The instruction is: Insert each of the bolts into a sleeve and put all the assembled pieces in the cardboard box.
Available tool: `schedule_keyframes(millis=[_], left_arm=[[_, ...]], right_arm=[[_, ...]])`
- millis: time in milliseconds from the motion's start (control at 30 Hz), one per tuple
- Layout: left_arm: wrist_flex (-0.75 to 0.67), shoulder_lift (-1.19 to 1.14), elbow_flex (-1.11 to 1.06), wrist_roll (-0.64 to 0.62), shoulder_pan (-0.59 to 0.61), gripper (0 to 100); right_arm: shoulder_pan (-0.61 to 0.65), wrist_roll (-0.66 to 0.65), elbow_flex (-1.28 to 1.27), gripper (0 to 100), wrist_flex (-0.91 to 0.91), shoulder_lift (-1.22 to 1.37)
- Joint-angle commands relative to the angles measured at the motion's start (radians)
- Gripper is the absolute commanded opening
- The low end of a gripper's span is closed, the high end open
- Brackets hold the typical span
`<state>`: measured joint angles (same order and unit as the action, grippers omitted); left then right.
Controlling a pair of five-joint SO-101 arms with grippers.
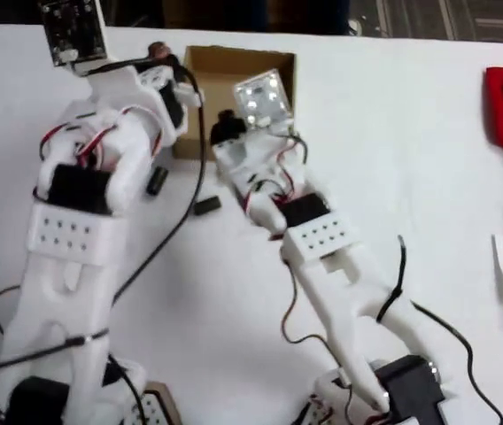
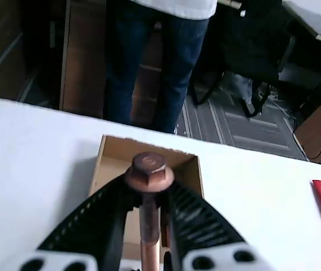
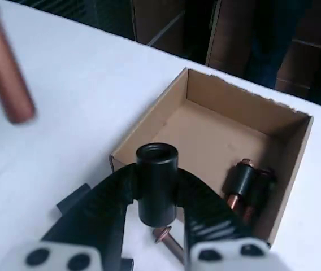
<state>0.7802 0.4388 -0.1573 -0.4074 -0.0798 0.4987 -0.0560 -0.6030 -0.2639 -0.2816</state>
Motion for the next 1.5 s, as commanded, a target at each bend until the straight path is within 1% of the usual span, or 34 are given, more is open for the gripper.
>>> schedule_keyframes(millis=[0, 167, 267, 333, 600, 833, 933, 1000, 1467], left_arm=[[-0.06, -0.028, 0.01, -0.031, -0.008, 2], [-0.06, -0.043, 0.015, -0.032, -0.04, 2], [-0.064, -0.051, 0.012, -0.032, -0.052, 2], [-0.064, -0.049, 0.012, -0.032, -0.055, 2], [-0.084, -0.051, 0.005, -0.034, -0.051, 2], [-0.087, -0.049, -0.005, -0.04, -0.049, 2], [-0.089, -0.049, -0.019, -0.11, -0.048, 2], [-0.086, -0.049, -0.021, -0.132, -0.048, 2], [-0.094, -0.051, -0.044, -0.132, -0.049, 2]], right_arm=[[0.008, -0.002, 0.006, 2.1, 0.03, -0.068], [0.012, -0.018, 0.006, 2.1, 0.028, -0.07], [0.039, -0.141, 0.003, 2.1, 0.022, -0.07], [0.058, -0.196, -0.014, 2.1, 0.03, -0.071], [0.068, -0.196, -0.017, 2.1, 0.03, -0.073], [0.068, -0.196, -0.051, 2.1, 0.028, -0.176], [0.068, -0.196, -0.054, 2.1, 0.028, -0.177], [0.068, -0.196, -0.054, 2.1, 0.028, -0.177], [0.067, -0.196, -0.054, 2.1, 0.028, -0.185]])
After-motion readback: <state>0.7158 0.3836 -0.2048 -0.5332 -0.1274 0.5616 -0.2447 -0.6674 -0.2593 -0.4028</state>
